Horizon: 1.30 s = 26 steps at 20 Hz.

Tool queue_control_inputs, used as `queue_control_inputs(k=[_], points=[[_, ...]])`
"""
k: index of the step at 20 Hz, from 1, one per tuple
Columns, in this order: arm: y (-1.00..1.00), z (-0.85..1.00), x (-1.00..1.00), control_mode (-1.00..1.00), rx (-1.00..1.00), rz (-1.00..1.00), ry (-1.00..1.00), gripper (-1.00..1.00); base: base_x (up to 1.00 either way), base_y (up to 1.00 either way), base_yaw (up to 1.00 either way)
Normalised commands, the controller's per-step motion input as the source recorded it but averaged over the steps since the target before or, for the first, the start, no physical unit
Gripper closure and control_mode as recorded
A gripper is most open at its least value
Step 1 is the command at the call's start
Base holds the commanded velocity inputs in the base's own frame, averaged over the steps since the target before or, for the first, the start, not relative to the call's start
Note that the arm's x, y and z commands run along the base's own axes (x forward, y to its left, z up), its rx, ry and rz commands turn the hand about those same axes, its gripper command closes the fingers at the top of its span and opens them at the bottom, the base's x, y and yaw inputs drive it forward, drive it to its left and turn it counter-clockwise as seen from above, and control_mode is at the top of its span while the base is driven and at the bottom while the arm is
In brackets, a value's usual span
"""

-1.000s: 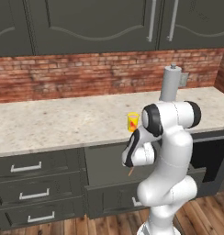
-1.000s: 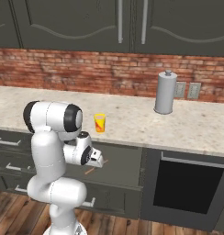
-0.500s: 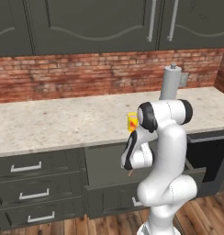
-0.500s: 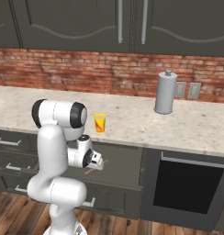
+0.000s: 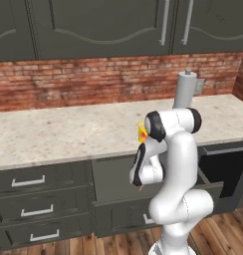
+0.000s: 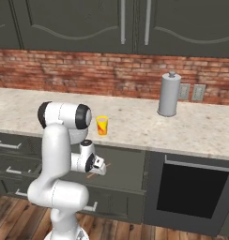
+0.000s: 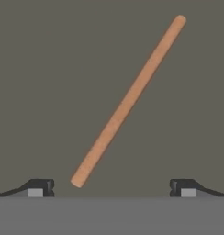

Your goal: Pick up the straw from the left drawer and put it inside the smoothie cup.

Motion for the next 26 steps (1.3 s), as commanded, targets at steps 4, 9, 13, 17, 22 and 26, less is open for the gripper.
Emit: queue_control_inputs(k=[4,9,13,17,22,26], points=[[0.00,-0.08,0.18,-1.00,0.00,-0.03,0.00,-1.00,0.00,0.00,0.00],[0.00,-0.14,0.17,-1.00,0.00,-0.03,0.00,-1.00,0.00,0.00,0.00],[0.00,-0.16,0.18,-1.00,0.00,-0.03,0.00,-1.00,0.00,0.00,0.00],[0.00,-0.25,0.17,-1.00,0.00,-0.03,0.00,-1.00,0.00,0.00,0.00],[0.00,-0.29,0.15,-1.00,0.00,-0.03,0.01,-1.00,0.00,0.00,0.00],[0.00,-0.33,0.06,-1.00,0.00,-0.03,0.04,1.00,0.00,0.00,0.00]])
